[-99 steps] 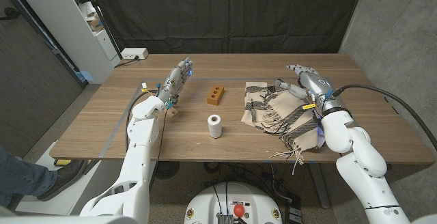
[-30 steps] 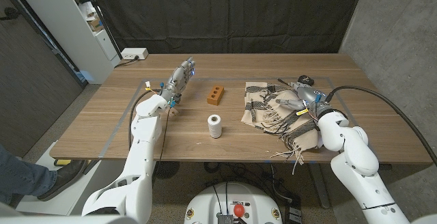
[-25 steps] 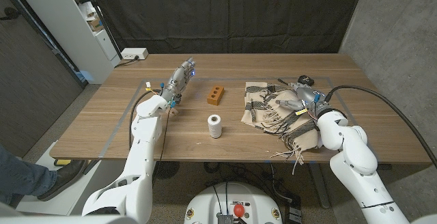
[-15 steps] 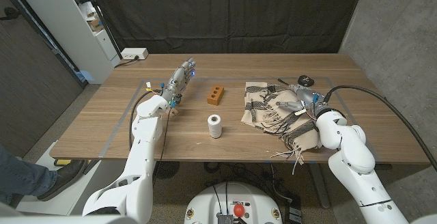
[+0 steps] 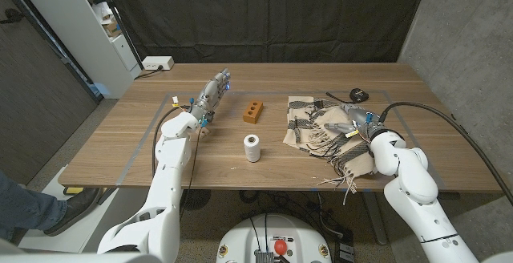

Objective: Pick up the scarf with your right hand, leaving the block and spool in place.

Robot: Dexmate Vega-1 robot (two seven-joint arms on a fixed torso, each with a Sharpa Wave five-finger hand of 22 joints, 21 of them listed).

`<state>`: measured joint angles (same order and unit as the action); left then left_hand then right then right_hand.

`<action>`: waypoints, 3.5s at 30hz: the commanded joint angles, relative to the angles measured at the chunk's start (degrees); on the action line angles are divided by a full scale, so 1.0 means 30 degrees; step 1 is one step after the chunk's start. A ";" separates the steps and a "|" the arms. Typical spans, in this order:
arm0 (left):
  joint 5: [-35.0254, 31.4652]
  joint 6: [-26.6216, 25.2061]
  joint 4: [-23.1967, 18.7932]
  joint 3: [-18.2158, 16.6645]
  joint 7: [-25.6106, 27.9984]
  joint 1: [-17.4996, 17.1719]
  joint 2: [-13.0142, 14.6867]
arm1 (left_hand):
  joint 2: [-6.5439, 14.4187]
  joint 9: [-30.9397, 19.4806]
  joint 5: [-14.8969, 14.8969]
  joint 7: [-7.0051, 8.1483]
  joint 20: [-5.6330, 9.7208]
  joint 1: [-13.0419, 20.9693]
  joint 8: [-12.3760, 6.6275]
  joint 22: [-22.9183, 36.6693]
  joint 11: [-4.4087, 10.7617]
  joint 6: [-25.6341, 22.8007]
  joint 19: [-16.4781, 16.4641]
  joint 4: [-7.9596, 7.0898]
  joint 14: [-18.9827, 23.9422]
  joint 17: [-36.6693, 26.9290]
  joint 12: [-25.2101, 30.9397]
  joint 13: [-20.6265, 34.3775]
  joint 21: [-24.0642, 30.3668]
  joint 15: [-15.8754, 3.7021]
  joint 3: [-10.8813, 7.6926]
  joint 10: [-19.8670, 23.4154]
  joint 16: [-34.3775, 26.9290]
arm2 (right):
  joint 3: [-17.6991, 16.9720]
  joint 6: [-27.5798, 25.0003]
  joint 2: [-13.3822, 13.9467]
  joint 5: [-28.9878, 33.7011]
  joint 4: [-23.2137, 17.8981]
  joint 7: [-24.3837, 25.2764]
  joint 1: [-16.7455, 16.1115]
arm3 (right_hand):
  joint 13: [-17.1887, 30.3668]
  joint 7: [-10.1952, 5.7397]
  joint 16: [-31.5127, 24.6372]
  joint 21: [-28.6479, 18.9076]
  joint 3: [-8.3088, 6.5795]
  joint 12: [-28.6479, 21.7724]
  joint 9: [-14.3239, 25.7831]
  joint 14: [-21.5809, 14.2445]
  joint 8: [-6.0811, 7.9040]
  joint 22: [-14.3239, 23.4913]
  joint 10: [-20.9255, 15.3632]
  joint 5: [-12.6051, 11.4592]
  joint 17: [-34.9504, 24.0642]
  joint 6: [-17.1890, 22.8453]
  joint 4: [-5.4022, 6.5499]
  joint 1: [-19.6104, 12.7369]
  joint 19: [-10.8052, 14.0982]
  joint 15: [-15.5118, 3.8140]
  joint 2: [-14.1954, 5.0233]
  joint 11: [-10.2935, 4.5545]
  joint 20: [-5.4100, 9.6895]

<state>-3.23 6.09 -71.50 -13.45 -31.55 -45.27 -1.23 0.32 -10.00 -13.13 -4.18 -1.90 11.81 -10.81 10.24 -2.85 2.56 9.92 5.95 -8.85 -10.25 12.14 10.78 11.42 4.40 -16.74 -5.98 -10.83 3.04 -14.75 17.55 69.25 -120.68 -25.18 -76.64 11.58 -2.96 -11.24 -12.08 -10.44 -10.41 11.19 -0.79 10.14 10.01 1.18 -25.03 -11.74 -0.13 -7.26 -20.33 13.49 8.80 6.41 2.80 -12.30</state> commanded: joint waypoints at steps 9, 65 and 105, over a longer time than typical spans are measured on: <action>-0.0269 -0.0474 -0.0283 0.0307 0.0015 -0.0040 0.0067 | 0.0039 -0.0097 0.0077 0.0055 -0.0265 0.0152 -0.0024 0.0056 -0.0043 -0.0003 0.0923 0.0047 0.0041 -0.0088 0.0007 0.0106 -0.0045 0.0070 -0.0034 -0.0029 -0.0037 | 0.0273 -0.0683 -0.0039 0.0154 0.0299 -0.0650 0.0097 | 0.0034 0.0033 -0.0079 -0.0030 0.0097 -0.0086 0.0024 0.0037 0.0089 0.0052 0.0160 -0.0166 0.0017 -0.0159 0.0043 -0.0101 0.0293 0.0095 0.0192 0.0152 -0.0032; -0.0487 -0.0442 -0.0281 0.0378 -0.0035 -0.0181 -0.0016 | 0.0048 -0.0104 0.0176 0.0283 -0.0878 0.0053 -0.0031 0.0088 0.0166 -0.0076 0.1176 0.0072 -0.0247 -0.0112 -0.0046 0.0118 -0.0054 0.0037 0.0087 -0.0183 0.0035 | 0.1137 -0.1216 0.0303 -0.0258 0.2364 0.0464 0.0628 | 0.0037 -0.0161 -0.0796 -0.1022 0.0282 -0.0445 0.0024 -0.1599 0.0521 0.0162 -0.0039 -0.0440 0.0003 0.0054 -0.0046 -0.0840 0.4483 -0.0639 -0.0157 0.0188 0.0144; -0.0326 -0.0494 -0.0388 0.0370 -0.0061 -0.0239 0.0113 | 0.0088 -0.0107 0.0209 0.0306 -0.0988 -0.0018 -0.0025 0.0098 0.0281 -0.0101 0.1275 0.0067 -0.0312 -0.0119 -0.0055 0.0126 -0.0040 -0.0018 0.0148 -0.0259 0.0015 | 0.1797 -0.1028 0.0392 0.0697 0.2663 0.2841 0.0722 | 0.2709 -0.2202 -0.5963 -0.2927 -0.2576 -0.3058 0.2548 -0.9188 0.3937 0.0554 -0.4589 0.0608 -0.5115 0.6899 -0.1002 -1.1509 1.3970 -0.4293 -0.3158 -0.1218 0.4417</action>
<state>-4.38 4.47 -72.89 -12.23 -31.65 -46.07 -0.96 0.32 -10.00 -12.70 -3.36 -4.64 11.80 -10.81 10.24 -2.34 2.15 9.86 6.25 -9.43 -10.55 12.14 11.07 11.19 4.46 -16.42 -6.49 -10.83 8.09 -18.49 18.78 70.69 -112.92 -18.99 -74.43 18.63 -9.22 -27.59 -19.96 -17.45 -18.86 17.62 -27.48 20.64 11.22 -11.75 -24.07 -24.91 19.09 -10.39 -51.87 54.92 -2.68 -2.37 -0.88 0.15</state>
